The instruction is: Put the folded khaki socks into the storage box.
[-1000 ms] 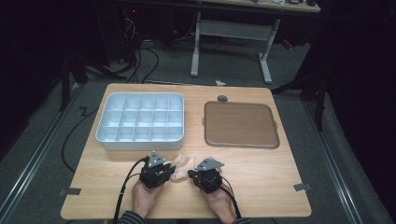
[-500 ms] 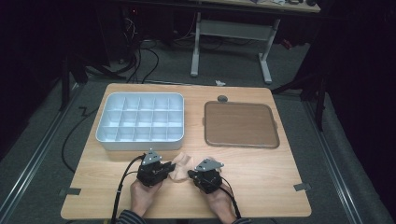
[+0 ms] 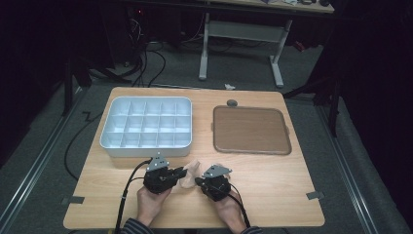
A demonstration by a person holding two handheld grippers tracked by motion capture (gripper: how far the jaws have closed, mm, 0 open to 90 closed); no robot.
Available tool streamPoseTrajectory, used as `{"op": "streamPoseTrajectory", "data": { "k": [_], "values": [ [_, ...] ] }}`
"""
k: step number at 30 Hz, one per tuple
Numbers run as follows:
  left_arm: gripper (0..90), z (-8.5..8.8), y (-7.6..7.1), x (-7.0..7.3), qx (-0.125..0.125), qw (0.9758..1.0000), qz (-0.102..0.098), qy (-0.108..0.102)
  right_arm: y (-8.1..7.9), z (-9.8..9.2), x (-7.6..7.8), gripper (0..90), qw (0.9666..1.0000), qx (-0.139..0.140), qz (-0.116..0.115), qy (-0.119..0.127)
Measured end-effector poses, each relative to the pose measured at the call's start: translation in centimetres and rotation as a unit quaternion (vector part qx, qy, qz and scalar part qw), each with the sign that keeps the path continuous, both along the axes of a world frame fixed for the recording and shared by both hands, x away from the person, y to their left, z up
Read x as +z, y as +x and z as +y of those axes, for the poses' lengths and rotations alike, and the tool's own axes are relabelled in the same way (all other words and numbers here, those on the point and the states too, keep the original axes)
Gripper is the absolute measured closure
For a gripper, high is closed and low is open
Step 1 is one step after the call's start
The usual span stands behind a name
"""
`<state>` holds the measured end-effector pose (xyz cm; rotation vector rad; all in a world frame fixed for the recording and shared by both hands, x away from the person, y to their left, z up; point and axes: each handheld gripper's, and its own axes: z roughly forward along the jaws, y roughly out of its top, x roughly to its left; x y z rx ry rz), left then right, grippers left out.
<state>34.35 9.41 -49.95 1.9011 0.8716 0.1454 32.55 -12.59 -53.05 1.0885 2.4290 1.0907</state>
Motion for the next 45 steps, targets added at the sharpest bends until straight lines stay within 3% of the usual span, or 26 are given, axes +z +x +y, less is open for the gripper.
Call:
{"op": "streamPoseTrajectory", "data": {
  "k": [20, 26, 31, 34, 40, 45],
  "values": [
    [84.2, 0.5, 0.3, 0.7, -0.015, 0.9998, 0.0, -0.012, 0.8, 1.8, 0.2, 90.0, 0.9997, 0.02, 0.006, -0.009],
    [84.6, 0.5, 0.4, 0.7, -0.02, 0.9994, 0.011, -0.028, 1.0, 2.3, 0.0, 90.0, 0.9996, 0.026, 0.011, 0.005],
    [84.6, 0.4, 0.4, 0.6, -0.015, 0.9997, 0.012, -0.013, 1.2, 2.5, 0.0, 89.6, 0.9994, 0.029, 0.015, 0.011],
    [84.6, 0.7, 0.5, 0.6, -0.006, 0.9998, 0.018, -0.01, 1.1, 2.3, 0.2, 83.1, 0.9993, 0.026, 0.02, 0.02],
    [84.5, 1.1, 0.5, 0.8, 0.004, 0.9998, 0.02, -0.003, 0.3, 0.8, 1.8, 80.0, 0.9994, 0.008, -0.01, 0.032],
    [84.5, 1.1, 0.4, 0.8, 0.006, 0.9998, 0.019, 0.001, 0.0, -1.5, 2.6, 77.5, 0.9988, -0.03, -0.032, 0.022]
  ]
}}
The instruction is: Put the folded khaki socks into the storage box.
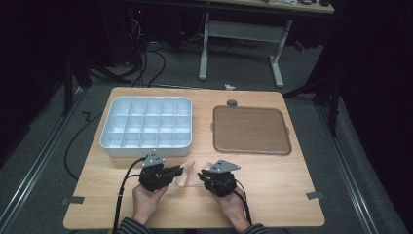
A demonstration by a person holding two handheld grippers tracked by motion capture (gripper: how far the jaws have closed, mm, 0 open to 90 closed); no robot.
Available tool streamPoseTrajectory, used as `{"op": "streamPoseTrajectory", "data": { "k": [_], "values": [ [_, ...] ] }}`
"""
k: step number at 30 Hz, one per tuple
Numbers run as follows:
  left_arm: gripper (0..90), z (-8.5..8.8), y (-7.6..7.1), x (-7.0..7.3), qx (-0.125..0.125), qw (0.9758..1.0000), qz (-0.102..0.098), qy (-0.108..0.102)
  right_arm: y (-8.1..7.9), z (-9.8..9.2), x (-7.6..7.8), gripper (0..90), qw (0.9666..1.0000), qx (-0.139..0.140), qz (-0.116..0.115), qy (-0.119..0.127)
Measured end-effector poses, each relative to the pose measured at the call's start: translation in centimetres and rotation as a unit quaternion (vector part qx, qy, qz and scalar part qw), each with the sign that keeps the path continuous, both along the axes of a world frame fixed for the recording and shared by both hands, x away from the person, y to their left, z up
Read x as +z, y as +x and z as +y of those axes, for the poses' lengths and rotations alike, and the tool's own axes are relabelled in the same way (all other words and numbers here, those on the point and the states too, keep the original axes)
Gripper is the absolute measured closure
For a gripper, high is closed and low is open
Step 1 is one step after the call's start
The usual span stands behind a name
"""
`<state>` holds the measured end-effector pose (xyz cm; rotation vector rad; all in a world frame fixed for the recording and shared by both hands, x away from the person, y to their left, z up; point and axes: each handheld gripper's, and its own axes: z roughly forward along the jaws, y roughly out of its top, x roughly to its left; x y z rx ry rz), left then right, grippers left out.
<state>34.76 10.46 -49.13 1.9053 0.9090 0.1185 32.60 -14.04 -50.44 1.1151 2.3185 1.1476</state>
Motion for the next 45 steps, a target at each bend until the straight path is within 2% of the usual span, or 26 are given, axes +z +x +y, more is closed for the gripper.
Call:
{"op": "streamPoseTrajectory", "data": {
  "k": [8, 13, 15, 17, 21, 25, 31, 45],
  "values": [
    [84.5, 0.0, 0.0, 0.0, 0.002, 1.0, 0.001, 0.001, 0.4, -3.3, -0.1, 71.6, 0.9979, -0.063, -0.01, -0.012],
    [84.4, 0.0, 0.0, 0.1, 0.005, 1.0, -0.001, 0.0, 0.7, -3.7, -0.4, 67.2, 0.9967, -0.079, -0.005, -0.02],
    [84.4, 0.0, -0.1, 0.2, 0.005, 1.0, -0.002, 0.0, 0.9, -3.8, -0.7, 66.5, 0.9964, -0.083, 0.006, -0.019],
    [84.4, 0.0, -0.1, 0.2, 0.005, 1.0, -0.003, 0.0, 1.2, -3.8, -1.2, 68.4, 0.9962, -0.084, 0.018, -0.019],
    [84.3, -0.1, -0.1, 0.3, 0.001, 1.0, -0.005, -0.003, 1.5, -3.8, -2.0, 79.1, 0.9963, -0.075, 0.038, -0.016],
    [84.3, -0.3, -0.2, 0.3, -0.001, 1.0, -0.007, -0.006, 1.4, -3.7, -2.3, 85.2, 0.9964, -0.073, 0.039, -0.015],
    [84.2, -0.6, -0.2, 0.4, -0.004, 0.9999, -0.01, -0.007, 1.2, -3.4, -2.3, 86.0, 0.997, -0.067, 0.037, -0.012],
    [83.9, -1.7, -0.2, 0.4, -0.017, 0.9997, -0.012, 0.008, 1.0, -2.2, -2.4, 86.1, 0.9984, -0.044, 0.033, -0.009]
  ]
}}
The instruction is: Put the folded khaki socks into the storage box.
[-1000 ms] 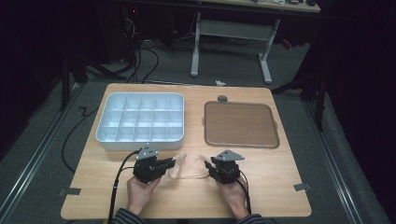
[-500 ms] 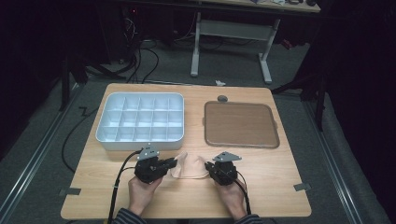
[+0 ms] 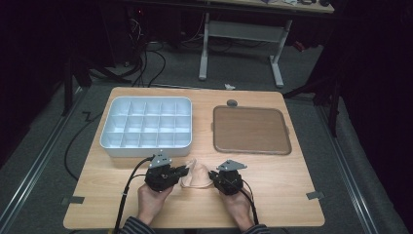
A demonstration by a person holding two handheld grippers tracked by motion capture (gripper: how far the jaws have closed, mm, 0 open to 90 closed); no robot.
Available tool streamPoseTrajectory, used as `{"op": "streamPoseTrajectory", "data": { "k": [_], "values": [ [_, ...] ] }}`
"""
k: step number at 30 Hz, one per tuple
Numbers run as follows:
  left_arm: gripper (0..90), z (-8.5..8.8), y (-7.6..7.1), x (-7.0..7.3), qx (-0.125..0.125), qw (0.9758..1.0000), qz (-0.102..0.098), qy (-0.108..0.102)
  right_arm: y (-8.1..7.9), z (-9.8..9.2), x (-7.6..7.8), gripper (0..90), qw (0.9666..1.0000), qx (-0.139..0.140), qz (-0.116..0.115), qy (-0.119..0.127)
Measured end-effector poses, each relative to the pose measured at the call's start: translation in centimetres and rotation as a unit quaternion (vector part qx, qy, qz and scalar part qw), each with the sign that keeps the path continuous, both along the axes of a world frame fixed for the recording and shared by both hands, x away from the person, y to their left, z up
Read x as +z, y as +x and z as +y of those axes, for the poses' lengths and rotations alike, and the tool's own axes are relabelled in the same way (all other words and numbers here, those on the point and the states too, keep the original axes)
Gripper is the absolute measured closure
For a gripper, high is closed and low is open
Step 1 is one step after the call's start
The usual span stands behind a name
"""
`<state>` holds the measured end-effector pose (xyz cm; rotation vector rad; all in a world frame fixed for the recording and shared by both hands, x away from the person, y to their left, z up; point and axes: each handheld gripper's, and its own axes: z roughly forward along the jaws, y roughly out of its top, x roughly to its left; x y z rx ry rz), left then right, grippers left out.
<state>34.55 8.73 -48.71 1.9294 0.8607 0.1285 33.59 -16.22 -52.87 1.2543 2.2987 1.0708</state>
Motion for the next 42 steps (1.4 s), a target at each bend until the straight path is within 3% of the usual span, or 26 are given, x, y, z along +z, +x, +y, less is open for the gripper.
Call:
{"op": "streamPoseTrajectory", "data": {
  "k": [25, 35, 42],
  "values": [
    [83.6, -1.8, 0.5, -1.3, -0.006, 0.9998, 0.005, 0.019, 0.1, 0.3, 0.0, 86.0, 0.9999, 0.006, 0.001, -0.01],
    [83.5, -2.2, 0.7, -1.7, -0.009, 0.999, 0.008, 0.044, 0.1, 0.4, 0.0, 86.0, 0.9999, 0.005, 0.003, -0.008],
    [83.9, -2.4, 0.7, -2.3, -0.01, 0.9988, 0.013, 0.046, 0.1, 0.5, -0.1, 85.9, 1.0, 0.005, 0.004, -0.007]
  ]
}}
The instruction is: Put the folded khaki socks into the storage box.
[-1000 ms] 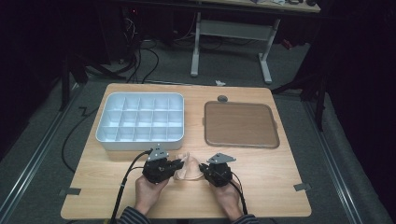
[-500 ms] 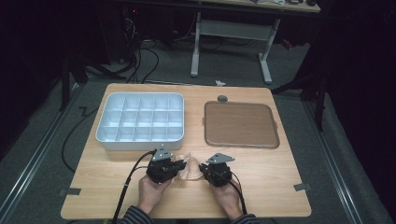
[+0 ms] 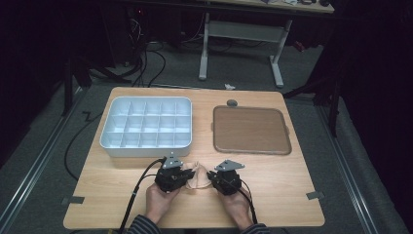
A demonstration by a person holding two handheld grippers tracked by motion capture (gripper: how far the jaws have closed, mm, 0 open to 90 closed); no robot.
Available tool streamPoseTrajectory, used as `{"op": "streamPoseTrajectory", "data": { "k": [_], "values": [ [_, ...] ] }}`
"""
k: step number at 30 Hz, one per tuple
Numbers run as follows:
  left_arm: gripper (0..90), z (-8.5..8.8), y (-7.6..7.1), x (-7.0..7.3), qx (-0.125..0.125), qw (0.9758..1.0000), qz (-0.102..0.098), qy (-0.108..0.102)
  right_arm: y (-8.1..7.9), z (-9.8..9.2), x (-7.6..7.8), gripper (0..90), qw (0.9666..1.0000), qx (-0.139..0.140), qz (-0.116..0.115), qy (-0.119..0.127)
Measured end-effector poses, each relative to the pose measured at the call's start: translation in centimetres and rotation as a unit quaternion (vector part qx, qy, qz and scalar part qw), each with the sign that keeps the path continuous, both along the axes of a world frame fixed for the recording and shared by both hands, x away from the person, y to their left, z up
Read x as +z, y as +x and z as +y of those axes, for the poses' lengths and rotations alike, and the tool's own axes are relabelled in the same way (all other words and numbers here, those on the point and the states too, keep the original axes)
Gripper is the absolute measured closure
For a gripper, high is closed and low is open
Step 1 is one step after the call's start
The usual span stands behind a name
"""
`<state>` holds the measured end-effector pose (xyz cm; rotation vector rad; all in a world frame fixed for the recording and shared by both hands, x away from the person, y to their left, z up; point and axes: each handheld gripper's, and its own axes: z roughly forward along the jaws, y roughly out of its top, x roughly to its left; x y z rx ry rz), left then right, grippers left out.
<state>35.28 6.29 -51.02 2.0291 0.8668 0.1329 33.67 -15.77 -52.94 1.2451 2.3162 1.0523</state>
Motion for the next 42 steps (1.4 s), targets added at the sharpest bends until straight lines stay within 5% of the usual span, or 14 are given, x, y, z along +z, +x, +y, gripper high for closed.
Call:
{"op": "streamPoseTrajectory", "data": {
  "k": [26, 42],
  "values": [
    [83.6, -1.1, 0.2, -1.1, -0.011, 0.9996, 0.012, 0.022, -0.1, 0.0, -0.1, 85.1, 1.0, -0.002, -0.003, 0.001],
    [66.0, -0.6, -0.5, -0.4, -0.011, 0.9999, 0.007, 0.004, 0.0, -0.4, 0.0, 76.5, 0.9999, -0.011, 0.006, 0.011]
  ]
}}
